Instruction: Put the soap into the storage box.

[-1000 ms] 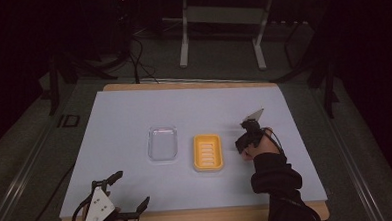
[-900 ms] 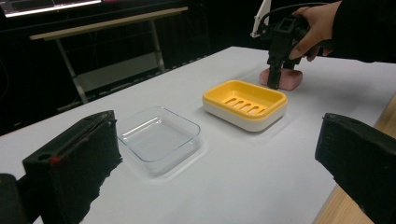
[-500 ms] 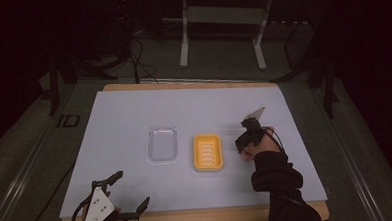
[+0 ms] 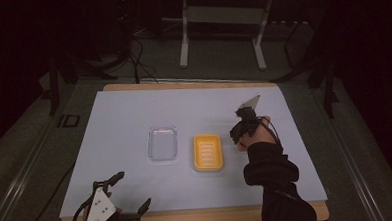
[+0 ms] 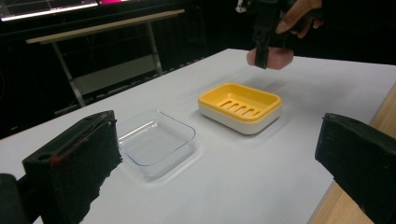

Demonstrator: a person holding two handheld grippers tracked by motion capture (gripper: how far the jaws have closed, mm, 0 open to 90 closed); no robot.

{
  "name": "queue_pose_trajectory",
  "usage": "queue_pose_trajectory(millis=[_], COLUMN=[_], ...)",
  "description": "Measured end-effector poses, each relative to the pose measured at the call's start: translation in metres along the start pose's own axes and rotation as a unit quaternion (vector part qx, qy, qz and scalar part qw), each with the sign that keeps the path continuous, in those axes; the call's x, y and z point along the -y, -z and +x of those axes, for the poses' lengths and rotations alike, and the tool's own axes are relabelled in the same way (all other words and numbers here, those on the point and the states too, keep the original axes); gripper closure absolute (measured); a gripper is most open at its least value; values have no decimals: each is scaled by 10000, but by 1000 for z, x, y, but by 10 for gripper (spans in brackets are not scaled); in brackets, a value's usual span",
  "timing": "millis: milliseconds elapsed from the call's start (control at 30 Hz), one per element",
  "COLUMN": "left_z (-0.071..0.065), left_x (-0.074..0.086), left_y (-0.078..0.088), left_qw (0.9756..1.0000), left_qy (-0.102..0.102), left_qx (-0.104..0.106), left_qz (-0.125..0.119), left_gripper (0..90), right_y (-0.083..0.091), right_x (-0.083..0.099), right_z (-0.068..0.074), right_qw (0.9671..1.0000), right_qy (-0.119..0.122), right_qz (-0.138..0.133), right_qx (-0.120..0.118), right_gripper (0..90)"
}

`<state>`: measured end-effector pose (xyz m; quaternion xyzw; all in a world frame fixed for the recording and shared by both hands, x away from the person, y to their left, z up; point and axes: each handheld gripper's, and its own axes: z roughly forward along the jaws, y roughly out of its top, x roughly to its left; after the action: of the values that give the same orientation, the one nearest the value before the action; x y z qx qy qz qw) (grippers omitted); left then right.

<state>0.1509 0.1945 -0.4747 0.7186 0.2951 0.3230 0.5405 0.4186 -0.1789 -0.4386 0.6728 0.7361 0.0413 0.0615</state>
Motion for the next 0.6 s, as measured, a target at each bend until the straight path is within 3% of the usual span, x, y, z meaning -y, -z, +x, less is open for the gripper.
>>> queue_pose_trajectory(millis=[300, 500, 600], left_z=[-1, 0, 0], left_x=[0, 0, -1], left_y=[-1, 0, 0], left_qw=[10000, 10000, 10000], left_qy=[-8, -11, -35], left_qx=[9, 0, -6], left_qz=[-13, -21, -25], left_gripper=[3, 3, 3], right_y=[30, 39, 44], right_x=[-8, -10, -10], right_z=[17, 29, 37], right_qw=[9998, 9998, 9998], right_qy=[-19, 23, 37], right_qz=[-161, -149, -183], right_qx=[76, 150, 54], right_gripper=[373, 373, 373])
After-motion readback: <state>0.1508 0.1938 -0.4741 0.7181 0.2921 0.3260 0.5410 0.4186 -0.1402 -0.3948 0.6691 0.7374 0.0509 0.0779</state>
